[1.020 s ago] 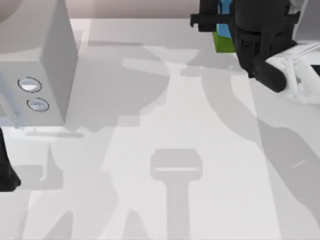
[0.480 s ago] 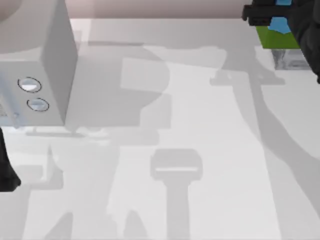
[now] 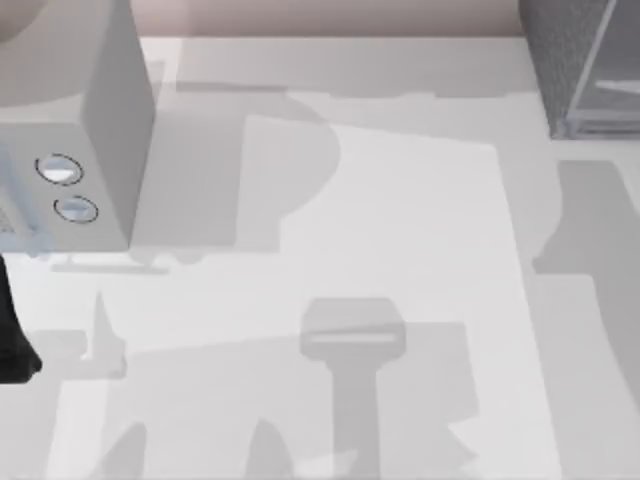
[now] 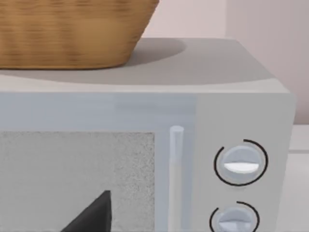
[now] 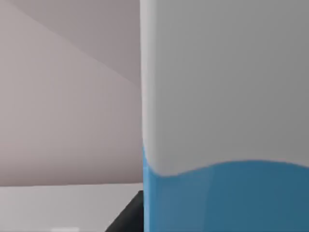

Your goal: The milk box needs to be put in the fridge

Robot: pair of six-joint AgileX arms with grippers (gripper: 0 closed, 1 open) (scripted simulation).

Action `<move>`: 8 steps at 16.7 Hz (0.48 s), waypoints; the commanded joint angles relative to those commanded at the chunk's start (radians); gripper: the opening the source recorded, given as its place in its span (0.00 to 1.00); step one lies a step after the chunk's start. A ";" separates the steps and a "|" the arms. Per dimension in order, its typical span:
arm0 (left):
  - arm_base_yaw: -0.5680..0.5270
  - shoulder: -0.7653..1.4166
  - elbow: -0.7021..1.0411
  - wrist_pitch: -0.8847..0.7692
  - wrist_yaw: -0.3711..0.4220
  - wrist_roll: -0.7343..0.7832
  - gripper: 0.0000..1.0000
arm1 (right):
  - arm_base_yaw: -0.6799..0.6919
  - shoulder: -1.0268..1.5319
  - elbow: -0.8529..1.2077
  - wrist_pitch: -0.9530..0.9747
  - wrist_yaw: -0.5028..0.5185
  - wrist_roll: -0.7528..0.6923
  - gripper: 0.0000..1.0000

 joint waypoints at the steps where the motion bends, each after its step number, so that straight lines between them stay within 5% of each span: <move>1: 0.000 0.000 0.000 0.000 0.000 0.000 1.00 | -0.027 -0.102 -0.064 -0.023 -0.027 -0.007 0.00; 8: 0.000 0.000 0.000 0.000 0.000 0.000 1.00 | -0.178 -0.617 -0.418 -0.151 -0.183 -0.045 0.00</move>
